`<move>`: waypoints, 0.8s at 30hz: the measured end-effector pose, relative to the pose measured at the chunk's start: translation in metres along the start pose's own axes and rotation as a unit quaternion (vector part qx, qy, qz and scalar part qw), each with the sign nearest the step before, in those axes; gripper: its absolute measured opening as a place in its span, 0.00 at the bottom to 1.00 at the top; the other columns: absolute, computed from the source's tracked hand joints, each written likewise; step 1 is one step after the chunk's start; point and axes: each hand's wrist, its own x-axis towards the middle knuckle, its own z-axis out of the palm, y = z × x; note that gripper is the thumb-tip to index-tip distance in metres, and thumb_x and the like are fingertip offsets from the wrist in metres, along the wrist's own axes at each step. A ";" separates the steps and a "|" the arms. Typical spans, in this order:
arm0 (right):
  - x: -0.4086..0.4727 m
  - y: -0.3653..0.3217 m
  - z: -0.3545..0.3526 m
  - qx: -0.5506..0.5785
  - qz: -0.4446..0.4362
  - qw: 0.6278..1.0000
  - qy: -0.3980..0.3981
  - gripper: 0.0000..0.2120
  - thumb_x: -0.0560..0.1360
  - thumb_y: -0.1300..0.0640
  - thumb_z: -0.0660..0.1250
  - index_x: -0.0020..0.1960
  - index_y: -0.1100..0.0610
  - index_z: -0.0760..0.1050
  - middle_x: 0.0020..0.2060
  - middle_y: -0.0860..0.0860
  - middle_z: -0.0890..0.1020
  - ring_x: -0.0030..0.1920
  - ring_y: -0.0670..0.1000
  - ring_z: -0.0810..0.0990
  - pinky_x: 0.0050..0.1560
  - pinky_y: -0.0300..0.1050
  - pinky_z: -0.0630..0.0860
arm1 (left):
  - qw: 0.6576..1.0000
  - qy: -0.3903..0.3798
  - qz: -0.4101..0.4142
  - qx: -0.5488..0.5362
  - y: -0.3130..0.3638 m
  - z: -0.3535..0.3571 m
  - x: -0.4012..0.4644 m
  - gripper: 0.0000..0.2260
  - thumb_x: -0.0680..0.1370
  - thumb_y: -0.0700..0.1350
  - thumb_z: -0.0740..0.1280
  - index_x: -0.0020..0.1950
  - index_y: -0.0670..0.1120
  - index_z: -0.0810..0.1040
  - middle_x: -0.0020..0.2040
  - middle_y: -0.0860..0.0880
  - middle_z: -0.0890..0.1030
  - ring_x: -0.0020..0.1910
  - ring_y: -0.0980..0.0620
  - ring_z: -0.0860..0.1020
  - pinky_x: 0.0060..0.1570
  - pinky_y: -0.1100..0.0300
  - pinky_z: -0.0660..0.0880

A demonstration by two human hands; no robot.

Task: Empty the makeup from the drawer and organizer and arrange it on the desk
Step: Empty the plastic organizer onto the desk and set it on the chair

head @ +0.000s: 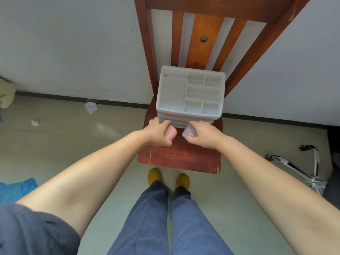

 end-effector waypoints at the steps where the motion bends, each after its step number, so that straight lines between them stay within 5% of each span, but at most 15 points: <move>1: -0.004 -0.008 -0.003 -0.019 -0.014 1.000 0.013 0.31 0.74 0.45 0.63 0.72 0.57 0.61 0.64 0.56 0.72 0.64 0.58 0.70 0.60 0.51 0.71 | 1.000 0.027 0.001 0.007 -0.001 0.000 -0.012 0.38 0.68 0.51 0.68 0.74 0.52 0.55 0.64 0.43 0.63 0.65 0.43 0.61 0.61 0.48 0.69; 7: -0.023 -0.073 0.003 -0.170 -0.181 0.965 0.084 0.32 0.75 0.44 0.61 0.75 0.55 0.57 0.68 0.54 0.69 0.64 0.58 0.68 0.61 0.52 0.68 | 0.981 0.175 -0.079 0.032 -0.023 0.023 -0.100 0.37 0.68 0.53 0.69 0.73 0.51 0.57 0.64 0.44 0.64 0.64 0.43 0.64 0.63 0.51 0.64; 12: -0.051 -0.130 0.035 -0.275 -0.326 0.903 0.046 0.31 0.76 0.43 0.58 0.75 0.56 0.56 0.67 0.53 0.69 0.64 0.59 0.69 0.60 0.52 0.67 | 0.934 0.231 -0.251 -0.101 -0.042 0.086 -0.187 0.35 0.70 0.52 0.66 0.74 0.52 0.56 0.64 0.44 0.63 0.65 0.43 0.63 0.65 0.51 0.62; 16: -0.083 -0.177 0.075 -0.357 -0.428 0.830 0.002 0.30 0.77 0.46 0.57 0.75 0.55 0.55 0.67 0.53 0.69 0.64 0.59 0.69 0.60 0.49 0.66 | 0.865 0.284 -0.371 -0.184 -0.043 0.149 -0.268 0.35 0.70 0.52 0.67 0.74 0.52 0.56 0.65 0.44 0.63 0.65 0.43 0.64 0.64 0.52 0.63; 24: -0.224 -0.268 0.207 -0.475 -0.630 0.609 -0.079 0.32 0.75 0.46 0.60 0.75 0.54 0.55 0.68 0.53 0.68 0.66 0.58 0.67 0.64 0.50 0.64 | 0.664 0.313 -0.574 -0.364 0.011 0.337 -0.440 0.34 0.70 0.51 0.68 0.73 0.53 0.57 0.66 0.43 0.62 0.66 0.42 0.64 0.63 0.52 0.64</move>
